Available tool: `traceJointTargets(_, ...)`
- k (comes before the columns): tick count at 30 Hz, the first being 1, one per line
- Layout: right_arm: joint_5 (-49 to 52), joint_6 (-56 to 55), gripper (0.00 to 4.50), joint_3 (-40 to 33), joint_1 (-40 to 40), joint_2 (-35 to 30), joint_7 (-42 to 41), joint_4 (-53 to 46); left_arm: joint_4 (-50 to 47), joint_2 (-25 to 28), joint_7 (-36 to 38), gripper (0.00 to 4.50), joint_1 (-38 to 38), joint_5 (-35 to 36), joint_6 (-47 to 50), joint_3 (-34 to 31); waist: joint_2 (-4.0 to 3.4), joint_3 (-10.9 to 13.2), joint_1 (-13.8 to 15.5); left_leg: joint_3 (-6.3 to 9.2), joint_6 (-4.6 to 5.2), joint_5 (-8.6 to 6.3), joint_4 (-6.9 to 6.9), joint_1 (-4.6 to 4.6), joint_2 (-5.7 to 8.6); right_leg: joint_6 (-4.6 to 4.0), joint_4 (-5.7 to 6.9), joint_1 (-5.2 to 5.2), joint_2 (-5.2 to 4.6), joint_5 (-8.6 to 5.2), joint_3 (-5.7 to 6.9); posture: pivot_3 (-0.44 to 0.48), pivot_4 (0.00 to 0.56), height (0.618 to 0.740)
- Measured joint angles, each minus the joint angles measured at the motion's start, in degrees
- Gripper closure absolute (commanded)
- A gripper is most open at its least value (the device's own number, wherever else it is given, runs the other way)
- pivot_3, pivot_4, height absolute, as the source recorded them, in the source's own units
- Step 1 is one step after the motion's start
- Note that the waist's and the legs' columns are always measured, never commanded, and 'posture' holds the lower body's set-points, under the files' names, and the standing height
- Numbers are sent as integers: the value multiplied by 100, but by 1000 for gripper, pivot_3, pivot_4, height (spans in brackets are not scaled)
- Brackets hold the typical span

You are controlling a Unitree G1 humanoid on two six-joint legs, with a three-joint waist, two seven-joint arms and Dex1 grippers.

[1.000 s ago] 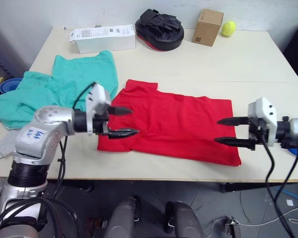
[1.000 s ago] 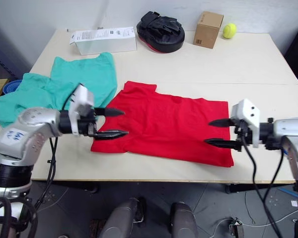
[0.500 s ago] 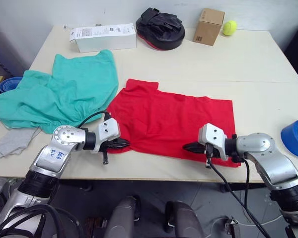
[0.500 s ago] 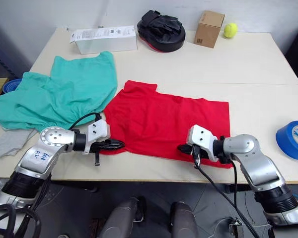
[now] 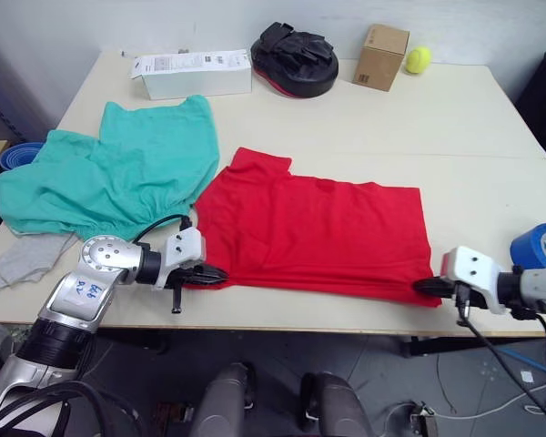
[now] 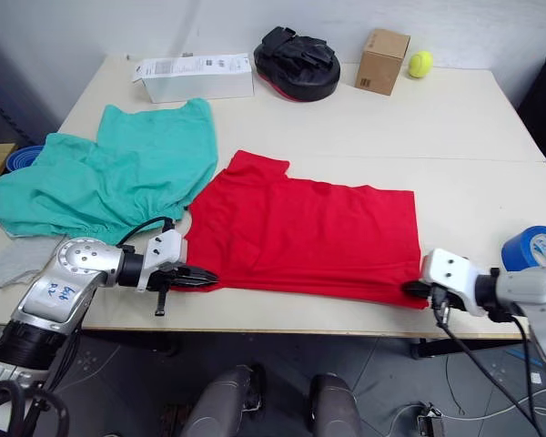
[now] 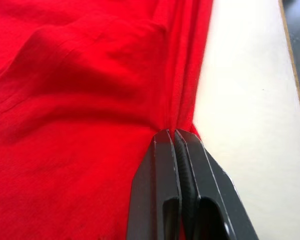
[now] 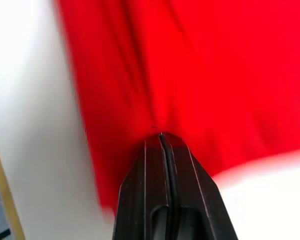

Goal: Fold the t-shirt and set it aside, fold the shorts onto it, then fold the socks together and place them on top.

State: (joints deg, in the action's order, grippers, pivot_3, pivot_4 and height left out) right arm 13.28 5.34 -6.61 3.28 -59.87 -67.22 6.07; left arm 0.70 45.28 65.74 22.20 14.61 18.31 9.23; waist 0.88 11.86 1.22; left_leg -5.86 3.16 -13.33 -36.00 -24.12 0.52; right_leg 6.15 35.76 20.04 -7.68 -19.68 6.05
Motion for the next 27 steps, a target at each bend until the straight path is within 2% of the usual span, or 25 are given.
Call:
traceJointTargets(3, 613, 479, 4500, -241, 137, 191, -177, -155, -19, -66, -64, 4435, 7, 96, 201, -81, -7, 3, -52, -6, -4, 1, 4, -7, -7, -2, 13, 19, 2, 1, 4, 0, 150, 740)
traceJointTargets(8, 1264, 1236, 4500, -186, 542, 569, -46, -1325, -300, -254, -138, 4435, 11, 192, 406, -141, -13, 5, -108, -3, -8, 1, 3, -10, -15, -3, 24, 26, 5, 1, 21, 0, 150, 740)
traceJointTargets(13, 1020, 1462, 4500, 643, 552, 1093, 306, -1931, -457, -254, -189, 4435, 9, 205, 532, -162, -11, 4, -87, -7, -10, -4, 0, -16, -14, -2, 20, 29, 4, 1, 19, 0, 150, 740)
traceJointTargets(17, 580, 1429, 4500, 1121, 553, 1304, 537, -1906, -454, -248, -190, 4435, 10, 204, 568, -190, -12, 4, -92, -14, -10, -3, -1, -17, -14, -3, 21, 34, 4, 1, 13, 0, 150, 740)
traceJointTargets(22, 227, 1305, 4500, 1315, 751, 1483, 714, -1611, -434, -232, -207, 4435, 9, 168, 562, -191, -12, 4, -118, -17, -12, -3, 0, -16, -14, -3, 24, 37, 5, 1, 14, 0, 150, 740)
traceJointTargets(23, 199, 1251, 4500, 1315, 774, 1497, 719, -1562, -434, -232, -216, 4034, 9, 168, 577, -191, -12, 4, -119, -17, -12, -3, 1, -16, -14, -3, 24, 37, 6, 1, 14, 0, 150, 740)
traceJointTargets(27, 142, 1154, 4500, 1317, 784, 1497, 704, -1496, -462, -228, -114, 2967, 2, 338, 800, -213, -12, 4, -123, -17, -12, -3, -1, -15, -14, -3, 24, 36, 6, 1, 14, 0, 150, 740)
